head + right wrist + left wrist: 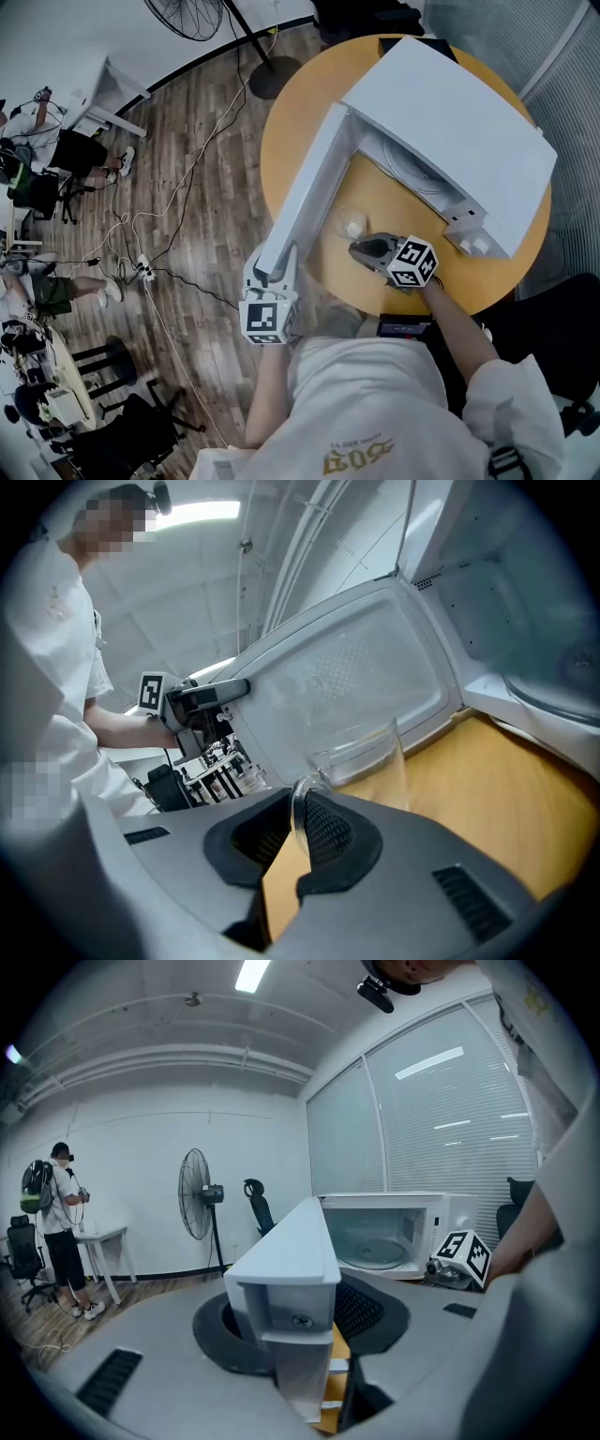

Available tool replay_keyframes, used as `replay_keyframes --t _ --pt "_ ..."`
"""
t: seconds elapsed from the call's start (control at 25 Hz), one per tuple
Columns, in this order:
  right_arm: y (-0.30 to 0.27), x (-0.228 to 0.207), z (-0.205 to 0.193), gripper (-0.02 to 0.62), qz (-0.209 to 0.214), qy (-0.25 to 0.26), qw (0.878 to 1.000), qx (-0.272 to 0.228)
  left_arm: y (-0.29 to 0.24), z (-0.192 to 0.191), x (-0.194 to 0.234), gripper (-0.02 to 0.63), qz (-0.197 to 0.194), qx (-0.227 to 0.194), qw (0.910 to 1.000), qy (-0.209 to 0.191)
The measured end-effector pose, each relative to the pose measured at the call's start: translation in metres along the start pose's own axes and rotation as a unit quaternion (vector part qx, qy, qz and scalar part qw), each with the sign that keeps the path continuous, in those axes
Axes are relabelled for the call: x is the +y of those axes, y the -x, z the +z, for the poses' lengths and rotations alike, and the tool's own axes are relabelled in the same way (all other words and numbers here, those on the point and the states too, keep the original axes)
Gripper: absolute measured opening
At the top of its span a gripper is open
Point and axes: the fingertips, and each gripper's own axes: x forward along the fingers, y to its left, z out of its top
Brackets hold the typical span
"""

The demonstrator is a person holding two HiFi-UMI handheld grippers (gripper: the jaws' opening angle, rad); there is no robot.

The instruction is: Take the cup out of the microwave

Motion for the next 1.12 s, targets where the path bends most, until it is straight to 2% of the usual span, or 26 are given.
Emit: replay_keyframes --t 0.16,0.36,0.64,0.8,0.96,1.12 --pt "0.001 0.002 0.0 0.041 0.006 0.0 1.0 0.0 0.003 0.002 0.002 0.175 0.001 -0.002 1.0 0.0" --pt "0.002 -0.001 -0.021 0.048 -0.008 0.022 0.999 0.035 0.002 0.001 0.001 0.175 -0.001 -0.003 1.0 0.003" --pt "0.002 -0.002 -0.023 0.052 -0.022 0.028 0.999 0.025 0.002 -0.001 0.001 0.173 -0.004 -0.01 0.9999 0.01" --pt "0.001 0.003 -0.022 0.078 -0.021 0.043 0.998 0.031 0.003 0.001 0.002 0.173 -0.006 -0.01 0.9999 0.012" --pt "0.006 0.0 -0.023 0.104 -0.044 0.082 0.995 0.038 0.002 0.001 0.001 0.173 -0.006 -0.011 0.9998 0.012" --pt "0.015 -0.006 -0.021 0.112 -0.062 0.078 0.995 0.026 0.001 0.0 0.0 0.173 -0.007 -0.01 0.9999 0.011"
